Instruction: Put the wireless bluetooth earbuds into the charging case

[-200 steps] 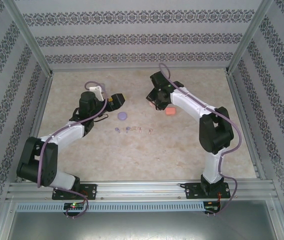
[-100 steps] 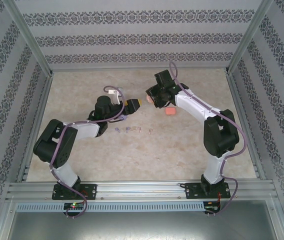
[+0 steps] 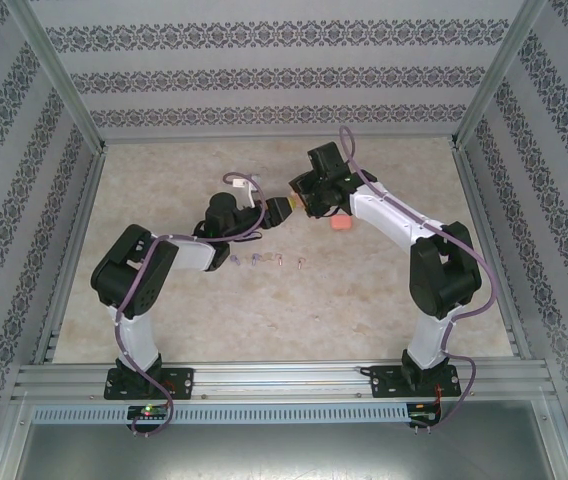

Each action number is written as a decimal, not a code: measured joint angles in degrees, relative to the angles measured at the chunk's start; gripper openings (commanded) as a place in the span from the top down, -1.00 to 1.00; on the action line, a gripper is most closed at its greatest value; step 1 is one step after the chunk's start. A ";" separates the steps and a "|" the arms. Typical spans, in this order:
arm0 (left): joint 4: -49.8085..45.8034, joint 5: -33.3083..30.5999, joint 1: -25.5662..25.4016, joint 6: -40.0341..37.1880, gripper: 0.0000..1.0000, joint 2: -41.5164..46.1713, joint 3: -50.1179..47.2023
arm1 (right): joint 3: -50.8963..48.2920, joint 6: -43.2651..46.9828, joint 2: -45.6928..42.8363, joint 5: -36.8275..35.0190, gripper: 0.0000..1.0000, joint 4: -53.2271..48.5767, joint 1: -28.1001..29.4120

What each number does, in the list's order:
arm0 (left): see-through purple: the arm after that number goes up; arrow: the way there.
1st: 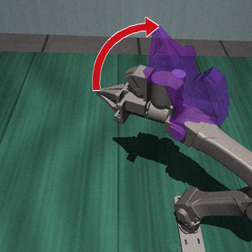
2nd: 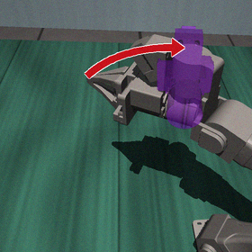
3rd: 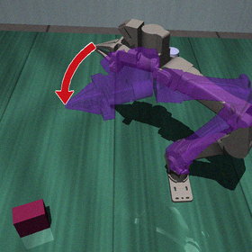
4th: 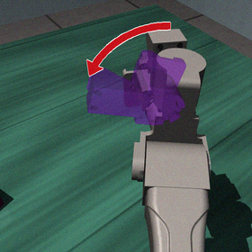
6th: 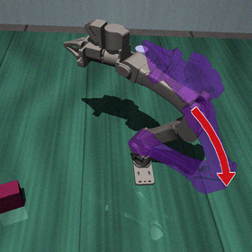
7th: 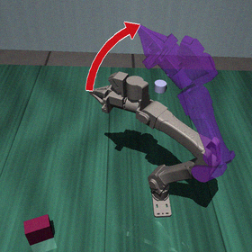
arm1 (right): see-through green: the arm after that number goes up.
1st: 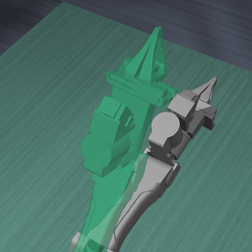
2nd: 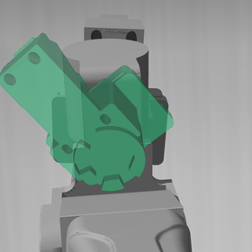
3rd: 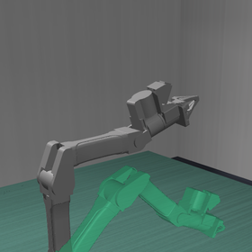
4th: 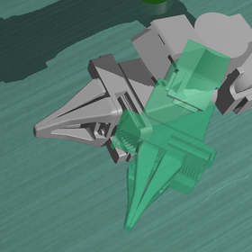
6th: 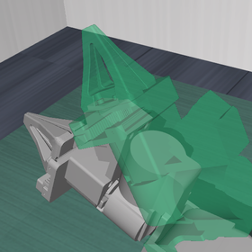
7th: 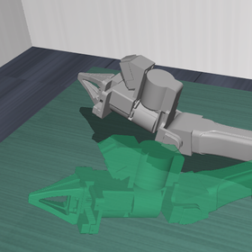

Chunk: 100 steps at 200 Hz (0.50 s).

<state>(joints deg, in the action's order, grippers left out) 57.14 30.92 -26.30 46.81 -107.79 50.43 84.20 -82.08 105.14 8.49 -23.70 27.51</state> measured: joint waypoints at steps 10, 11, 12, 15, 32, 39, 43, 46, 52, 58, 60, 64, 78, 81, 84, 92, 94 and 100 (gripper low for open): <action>0.35 -0.02 -0.22 0.02 -0.23 -0.48 0.66 | 0.00 -0.11 0.00 0.00 0.09 0.00 0.15; 0.37 -0.02 -0.22 0.02 -0.23 -0.52 0.72 | 0.00 -0.09 0.00 0.00 0.08 0.00 0.15; 0.37 -0.02 -0.22 0.00 -0.23 -0.55 0.74 | 0.00 -0.11 0.00 0.00 0.08 0.00 0.15; 0.42 -0.02 -0.26 0.04 -0.22 -0.74 0.94 | 0.00 -0.11 0.00 0.00 0.09 0.02 0.15; 0.74 0.02 -0.35 0.04 -0.16 -1.66 1.57 | -0.02 -0.11 0.00 0.00 0.09 0.00 0.42; 0.79 0.02 -0.35 0.11 -0.14 -2.01 1.68 | -0.07 -0.11 0.00 0.00 0.09 0.04 0.52; 0.79 -0.02 -0.35 0.17 -0.12 -2.23 1.77 | -0.11 -0.11 0.00 0.00 0.09 0.04 0.50; 0.76 0.02 -0.35 0.15 -0.11 -2.34 1.79 | -0.17 -0.11 0.00 0.00 0.09 0.04 0.52; 0.76 0.02 -0.35 0.17 -0.09 -2.60 1.88 | -0.28 -0.11 -0.02 -0.02 0.09 0.09 0.52; 0.76 0.00 -0.37 0.20 -0.07 -2.86 1.97 | -0.37 -0.11 -0.04 0.00 0.08 0.04 0.52; 0.76 0.02 -0.37 0.20 -0.07 -2.93 2.01 | -0.37 -0.13 -0.04 0.00 0.09 0.04 0.52; 0.76 -0.02 -0.37 0.22 -0.05 -3.06 2.10 | -0.37 -0.13 -0.04 0.00 0.09 0.00 0.52; 0.76 0.02 -0.37 0.20 -0.03 -3.37 2.43 | -0.37 -0.13 -0.09 0.00 0.08 0.04 0.50; 0.76 0.04 -0.37 0.20 -0.02 -3.41 2.51 | -0.37 -0.13 -0.11 -0.02 0.09 0.04 0.50; 0.76 0.02 -0.37 0.20 -0.02 -3.52 2.60 | -0.37 -0.13 -0.11 -0.02 0.09 0.04 0.50; 0.81 0.09 -0.37 0.20 -0.01 -3.65 2.86 | -0.37 -0.13 -0.15 -0.02 0.09 0.11 0.52; 0.81 0.09 -0.37 0.20 -0.01 -3.72 2.95 | -0.37 -0.13 -0.15 -0.02 0.09 0.15 0.52; 0.81 0.13 -0.37 0.20 0.00 -3.91 3.23 | -0.37 -0.13 -0.17 -0.02 0.09 0.22 0.52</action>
<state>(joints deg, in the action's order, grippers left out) 57.95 31.05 -26.68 47.00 -111.70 53.67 83.83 -82.21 104.97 8.47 -23.49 28.03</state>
